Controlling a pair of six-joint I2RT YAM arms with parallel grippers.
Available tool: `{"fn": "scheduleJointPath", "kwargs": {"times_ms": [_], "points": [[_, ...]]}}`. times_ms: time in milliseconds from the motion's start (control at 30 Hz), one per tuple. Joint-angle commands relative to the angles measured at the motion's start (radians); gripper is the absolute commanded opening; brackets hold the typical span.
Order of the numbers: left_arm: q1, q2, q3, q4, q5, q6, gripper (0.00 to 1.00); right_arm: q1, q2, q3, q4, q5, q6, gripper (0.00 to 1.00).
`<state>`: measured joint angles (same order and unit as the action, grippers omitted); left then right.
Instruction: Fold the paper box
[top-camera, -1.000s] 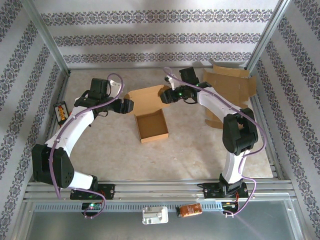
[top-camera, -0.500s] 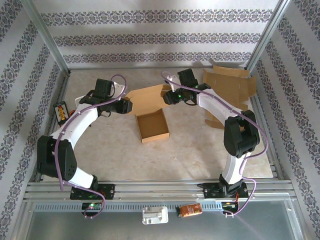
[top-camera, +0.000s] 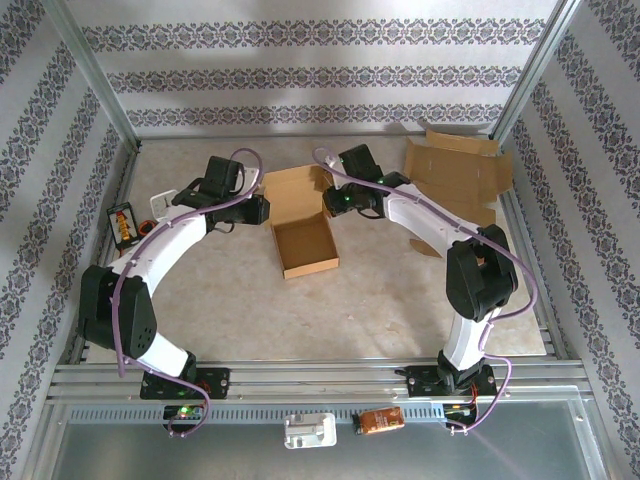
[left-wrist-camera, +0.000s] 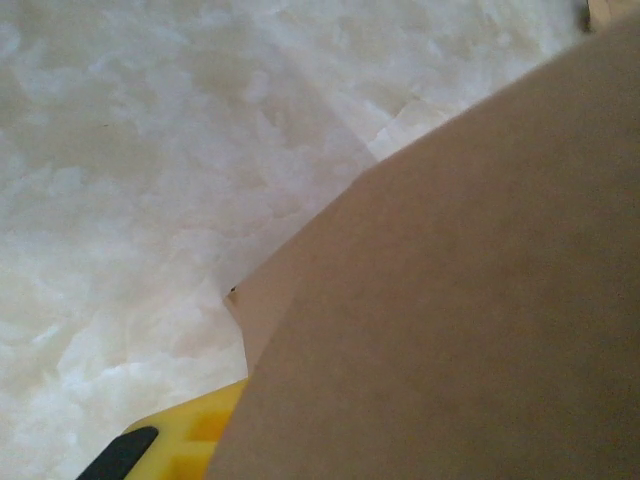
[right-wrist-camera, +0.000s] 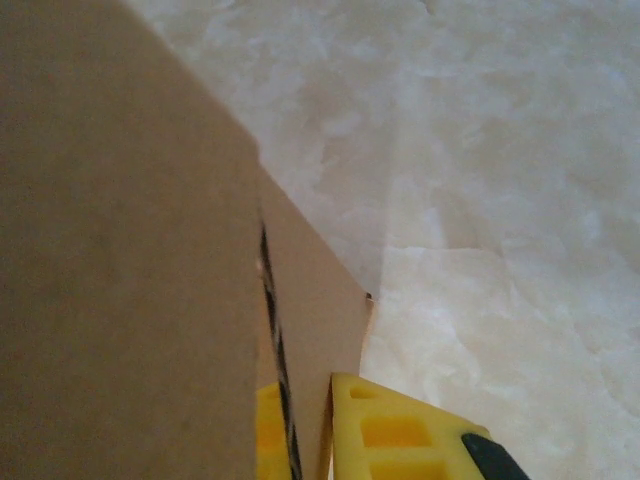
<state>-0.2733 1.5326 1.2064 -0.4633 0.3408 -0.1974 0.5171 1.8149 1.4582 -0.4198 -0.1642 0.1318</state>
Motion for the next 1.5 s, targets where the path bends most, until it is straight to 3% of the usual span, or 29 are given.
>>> {"fn": "scheduleJointPath", "kwargs": {"times_ms": [0,500,933,1167,1467], "points": [[-0.036,0.001,-0.033,0.073,-0.028,-0.155,0.17,0.049,-0.037,-0.05,0.06,0.046,0.118,0.1],[-0.134,-0.09,-0.308,0.276,-0.028,-0.354,0.17,0.161,-0.166,-0.394,0.289,0.183,0.256,0.1],[-0.198,-0.253,-0.504,0.347,-0.069,-0.394,0.17,0.254,-0.209,-0.462,0.338,0.257,0.404,0.12],[-0.213,-0.266,-0.599,0.437,-0.058,-0.399,0.18,0.341,-0.175,-0.568,0.431,0.407,0.351,0.12],[-0.227,-0.375,-0.71,0.459,-0.058,-0.412,0.19,0.382,-0.238,-0.719,0.542,0.487,0.343,0.14]]}}
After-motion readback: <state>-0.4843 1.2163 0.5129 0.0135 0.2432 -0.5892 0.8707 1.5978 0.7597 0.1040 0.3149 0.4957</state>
